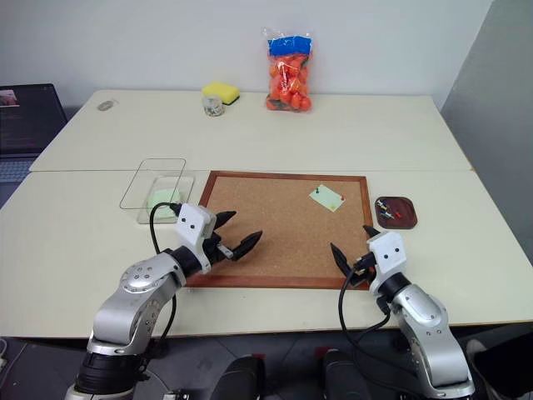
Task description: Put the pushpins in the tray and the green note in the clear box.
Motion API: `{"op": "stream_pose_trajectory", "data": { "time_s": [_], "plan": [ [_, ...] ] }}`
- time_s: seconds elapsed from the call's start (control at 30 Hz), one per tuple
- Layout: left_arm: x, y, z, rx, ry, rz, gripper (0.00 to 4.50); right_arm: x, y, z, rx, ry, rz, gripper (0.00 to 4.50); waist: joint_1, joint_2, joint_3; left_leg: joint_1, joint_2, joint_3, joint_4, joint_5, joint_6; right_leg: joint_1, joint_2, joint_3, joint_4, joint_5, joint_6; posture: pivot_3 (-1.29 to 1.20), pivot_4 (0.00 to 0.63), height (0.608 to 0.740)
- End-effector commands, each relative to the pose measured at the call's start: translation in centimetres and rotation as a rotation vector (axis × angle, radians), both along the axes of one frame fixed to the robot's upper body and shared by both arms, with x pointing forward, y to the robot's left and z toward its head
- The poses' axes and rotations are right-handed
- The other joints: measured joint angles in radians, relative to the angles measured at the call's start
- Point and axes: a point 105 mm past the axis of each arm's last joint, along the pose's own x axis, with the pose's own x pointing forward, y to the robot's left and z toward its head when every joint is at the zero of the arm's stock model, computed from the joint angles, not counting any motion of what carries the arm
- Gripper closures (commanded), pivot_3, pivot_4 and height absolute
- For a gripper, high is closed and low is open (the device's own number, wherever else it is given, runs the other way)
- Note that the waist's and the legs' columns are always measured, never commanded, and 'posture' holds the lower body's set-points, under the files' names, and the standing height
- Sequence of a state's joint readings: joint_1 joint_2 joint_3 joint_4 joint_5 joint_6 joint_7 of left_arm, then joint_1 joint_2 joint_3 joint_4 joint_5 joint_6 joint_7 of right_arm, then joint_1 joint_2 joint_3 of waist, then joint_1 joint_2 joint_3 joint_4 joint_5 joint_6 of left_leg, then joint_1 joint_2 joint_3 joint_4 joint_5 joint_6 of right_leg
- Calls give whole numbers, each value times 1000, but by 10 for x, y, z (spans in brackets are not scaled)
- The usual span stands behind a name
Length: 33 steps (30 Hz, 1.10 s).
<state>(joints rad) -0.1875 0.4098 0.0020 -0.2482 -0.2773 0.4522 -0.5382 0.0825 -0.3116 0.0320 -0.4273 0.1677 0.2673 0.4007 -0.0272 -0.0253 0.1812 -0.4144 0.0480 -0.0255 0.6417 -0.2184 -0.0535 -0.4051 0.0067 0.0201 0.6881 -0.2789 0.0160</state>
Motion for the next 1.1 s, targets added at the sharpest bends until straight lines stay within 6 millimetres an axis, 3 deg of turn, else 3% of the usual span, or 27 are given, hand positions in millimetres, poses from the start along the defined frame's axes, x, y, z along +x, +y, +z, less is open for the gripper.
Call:
{"op": "stream_pose_trajectory", "data": {
  "time_s": [0.03,0.5,0.67,1.1],
  "plan": [
    [10,11,17,-2,-61,29,0,1,4,12,-12,-55,32,13,0,0,0,0,0,0,0,0,0,0,0,0,0,0,0,0,150,740],
    [20,-10,15,85,0,-169,0,2,12,13,-40,-27,53,13,0,0,0,0,0,0,0,0,0,0,0,0,0,0,0,0,150,740],
    [21,-18,7,129,29,-244,990,3,18,19,-27,-22,63,0,-2,0,0,0,0,0,0,0,0,0,0,0,0,0,0,0,150,740],
    [32,-19,-16,144,82,-208,3524,21,16,42,11,-32,59,0,-1,0,0,0,0,0,0,0,0,0,0,0,0,0,0,0,150,740]
  ]
}}
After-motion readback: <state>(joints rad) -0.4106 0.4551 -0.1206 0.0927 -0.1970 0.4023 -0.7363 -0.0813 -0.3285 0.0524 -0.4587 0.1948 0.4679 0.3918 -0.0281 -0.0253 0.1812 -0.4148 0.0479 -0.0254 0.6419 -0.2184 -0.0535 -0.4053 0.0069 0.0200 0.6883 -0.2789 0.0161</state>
